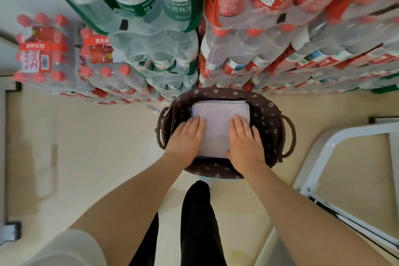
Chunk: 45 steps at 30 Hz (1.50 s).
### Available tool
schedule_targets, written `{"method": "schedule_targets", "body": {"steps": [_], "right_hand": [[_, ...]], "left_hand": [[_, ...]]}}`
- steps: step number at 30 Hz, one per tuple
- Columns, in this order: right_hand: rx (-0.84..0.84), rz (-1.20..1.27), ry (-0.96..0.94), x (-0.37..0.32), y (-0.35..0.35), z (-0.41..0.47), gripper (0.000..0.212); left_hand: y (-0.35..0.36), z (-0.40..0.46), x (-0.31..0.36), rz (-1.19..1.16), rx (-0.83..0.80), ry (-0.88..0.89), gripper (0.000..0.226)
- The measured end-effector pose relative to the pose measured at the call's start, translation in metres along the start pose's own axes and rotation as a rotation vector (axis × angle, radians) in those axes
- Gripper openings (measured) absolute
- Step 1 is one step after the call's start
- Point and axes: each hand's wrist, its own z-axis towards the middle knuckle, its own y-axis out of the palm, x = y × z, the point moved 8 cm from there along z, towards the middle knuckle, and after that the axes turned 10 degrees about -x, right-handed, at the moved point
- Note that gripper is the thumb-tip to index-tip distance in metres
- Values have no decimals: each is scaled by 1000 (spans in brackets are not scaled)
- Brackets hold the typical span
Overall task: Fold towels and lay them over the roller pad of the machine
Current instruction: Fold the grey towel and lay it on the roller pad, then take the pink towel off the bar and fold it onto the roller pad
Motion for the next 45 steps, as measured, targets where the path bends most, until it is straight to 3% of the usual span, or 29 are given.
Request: {"method": "schedule_targets", "body": {"steps": [3,8,10,13,16,23,30,38,45], "right_hand": [[-63,-14,-48,-14,-39,-26,62],[-255,-36,-229,-68,-96,-76,27],[-221,-73,-305,-110,-117,-100,12],[4,-128,-436,-194,-147,-140,17],[86,-140,-642,-302,-141,-192,22],[-65,-320,-1048,-555,-2,-342,22],[-305,-554,-1215,-698,169,-471,21],[-387,-762,-1302,-819,284,-534,21],[-435,-859,-1288,-932,362,-557,22]], "left_hand": [[-25,-42,-12,-128,14,-9,71],[-53,-142,-49,-606,-71,38,56],[-59,-193,-71,-711,-51,5,47],[-47,-281,-129,-1002,160,-204,37],[6,-388,-182,-1297,439,-410,30],[204,-638,-220,-1449,708,-766,23],[392,-830,-192,-1806,1079,-1009,19],[520,-931,-183,-2025,1422,-1213,21],[596,-1005,-260,-2027,1451,-1219,26]]}}
